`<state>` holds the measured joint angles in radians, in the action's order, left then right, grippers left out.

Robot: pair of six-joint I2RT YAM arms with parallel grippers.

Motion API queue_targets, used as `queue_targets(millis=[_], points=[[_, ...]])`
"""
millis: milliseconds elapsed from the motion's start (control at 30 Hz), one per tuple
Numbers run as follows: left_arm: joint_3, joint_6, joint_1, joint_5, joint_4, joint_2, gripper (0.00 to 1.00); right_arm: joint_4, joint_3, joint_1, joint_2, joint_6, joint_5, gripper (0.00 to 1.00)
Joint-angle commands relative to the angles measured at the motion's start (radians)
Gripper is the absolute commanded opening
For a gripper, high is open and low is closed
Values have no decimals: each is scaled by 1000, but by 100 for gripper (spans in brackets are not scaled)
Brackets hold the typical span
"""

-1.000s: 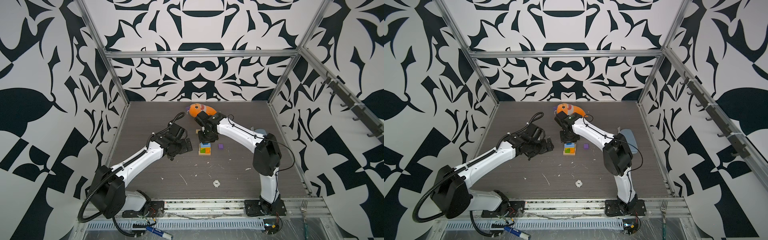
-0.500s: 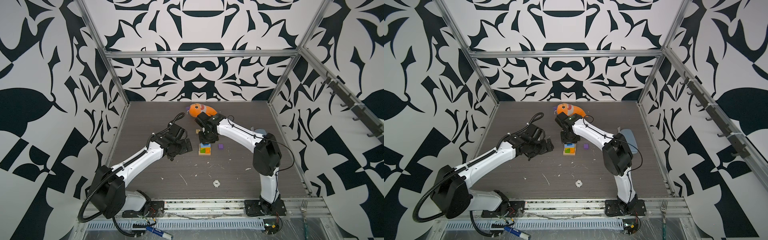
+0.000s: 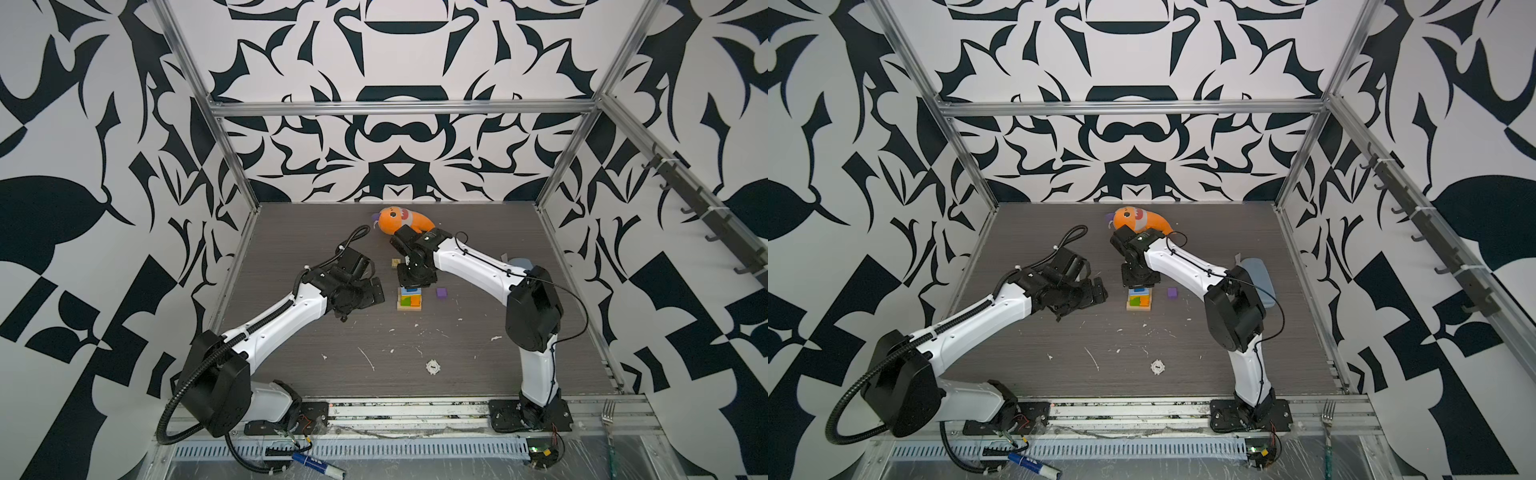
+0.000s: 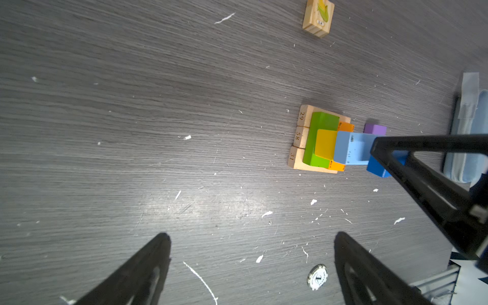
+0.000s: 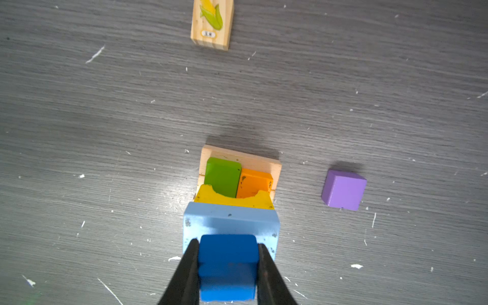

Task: Build the wood block tower
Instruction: 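Lower the blue cube onto the light-blue bar and open the right gripper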

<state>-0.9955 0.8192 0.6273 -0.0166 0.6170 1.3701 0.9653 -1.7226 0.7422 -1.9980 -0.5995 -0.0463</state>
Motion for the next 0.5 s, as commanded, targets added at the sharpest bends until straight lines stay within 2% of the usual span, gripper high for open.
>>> queue_targets(millis=[0,467], points=[[3,8,-5,9,-1,10,99,-11,8,4,-3,-11,-6,25],[12,9,-6,14,-4,14,99,-12,7,4,-15,-11,-4,26]])
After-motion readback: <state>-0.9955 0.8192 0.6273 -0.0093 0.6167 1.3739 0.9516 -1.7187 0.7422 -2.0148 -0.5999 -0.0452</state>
